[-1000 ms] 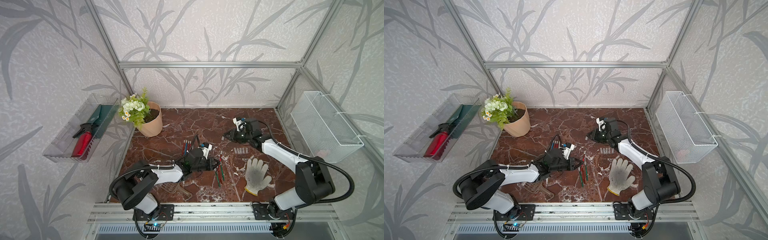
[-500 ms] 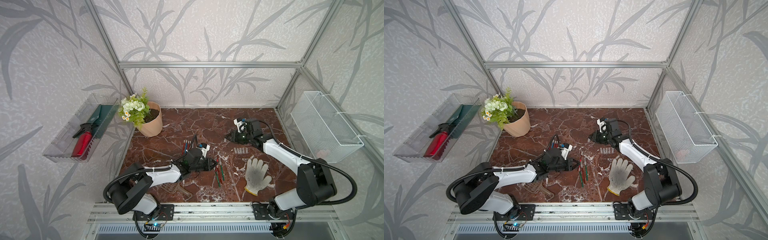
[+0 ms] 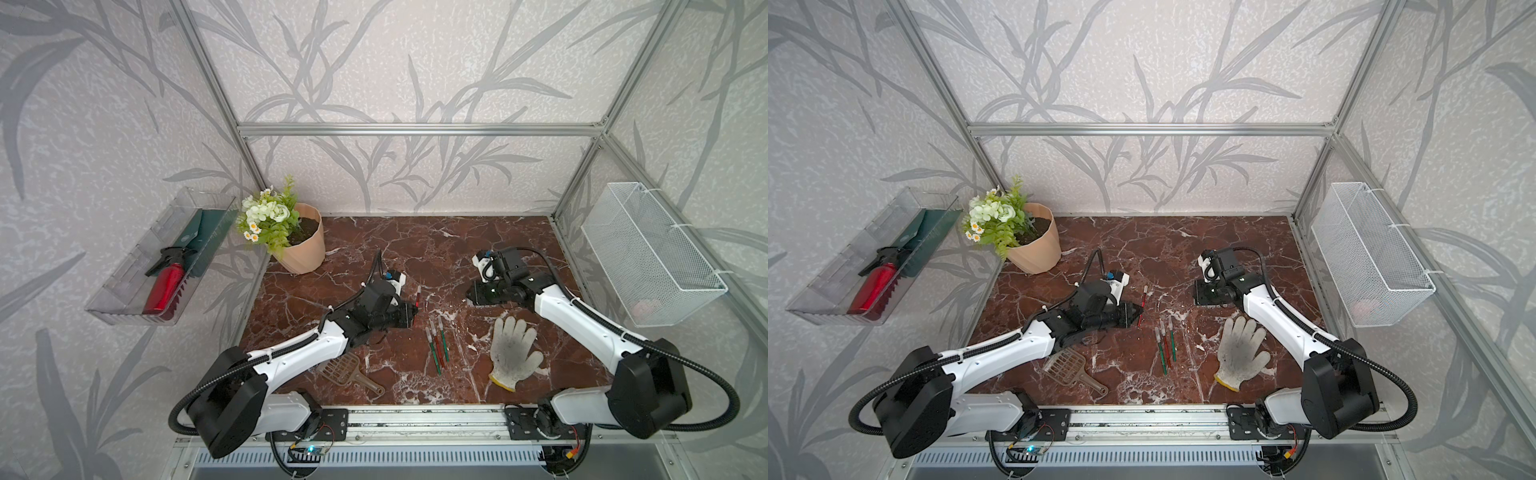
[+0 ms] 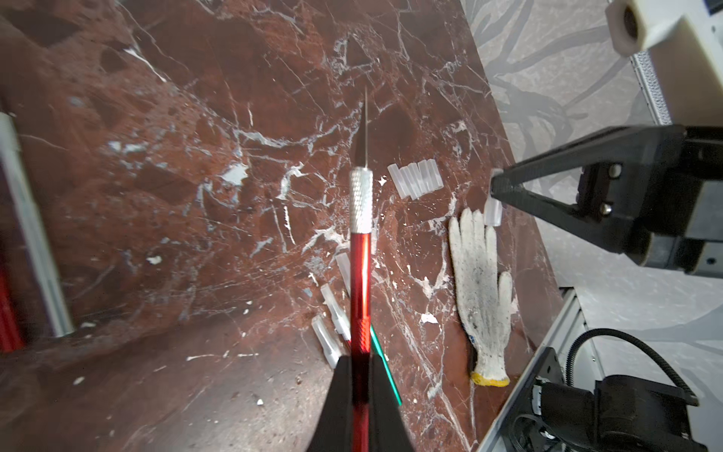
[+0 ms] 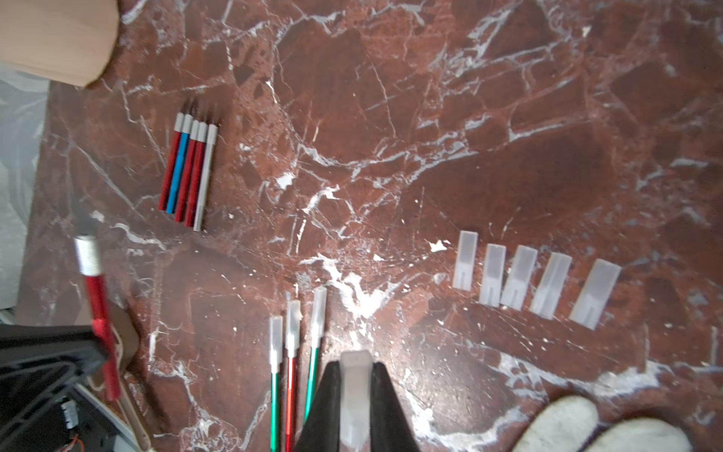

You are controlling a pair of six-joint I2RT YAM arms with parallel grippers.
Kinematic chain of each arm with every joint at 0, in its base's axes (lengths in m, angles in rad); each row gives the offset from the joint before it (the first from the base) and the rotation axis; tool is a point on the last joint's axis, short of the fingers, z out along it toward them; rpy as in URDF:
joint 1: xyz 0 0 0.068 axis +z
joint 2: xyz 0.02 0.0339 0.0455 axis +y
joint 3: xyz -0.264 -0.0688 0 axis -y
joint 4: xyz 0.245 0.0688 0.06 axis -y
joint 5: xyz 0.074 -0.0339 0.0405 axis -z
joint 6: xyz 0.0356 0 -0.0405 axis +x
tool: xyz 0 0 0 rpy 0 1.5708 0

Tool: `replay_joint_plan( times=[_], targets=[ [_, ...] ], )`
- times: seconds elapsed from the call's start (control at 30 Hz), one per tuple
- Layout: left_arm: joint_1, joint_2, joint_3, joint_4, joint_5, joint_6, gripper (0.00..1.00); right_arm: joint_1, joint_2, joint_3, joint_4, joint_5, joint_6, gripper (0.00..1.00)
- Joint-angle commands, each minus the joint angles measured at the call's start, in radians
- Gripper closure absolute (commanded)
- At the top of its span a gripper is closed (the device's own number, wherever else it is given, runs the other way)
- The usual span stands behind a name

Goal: Remove protective caps from carving knives
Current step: Place the protective sleeve at the center of the board.

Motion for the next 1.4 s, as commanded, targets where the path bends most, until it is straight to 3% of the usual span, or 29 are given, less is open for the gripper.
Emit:
replay_joint_plan(
  times=[0.0,0.3,1.37],
  targets=[
    [0.011,-0.028,0.033,-0.127,-0.063,0.062,0.94,-0.001,0.019,0.043,-0.066,0.047,-0.040,0.88],
    [0.017,-0.074,0.035,-0.227,-0.158,0.107,0.94,-0.002,0.166,0.152,-0.126,0.076,-0.081,0.88],
    [0.022,-0.045,-0.008,-0.166,-0.148,0.086,0.94,0.032,0.396,0.265,-0.130,0.164,-0.079,0.88]
  ],
)
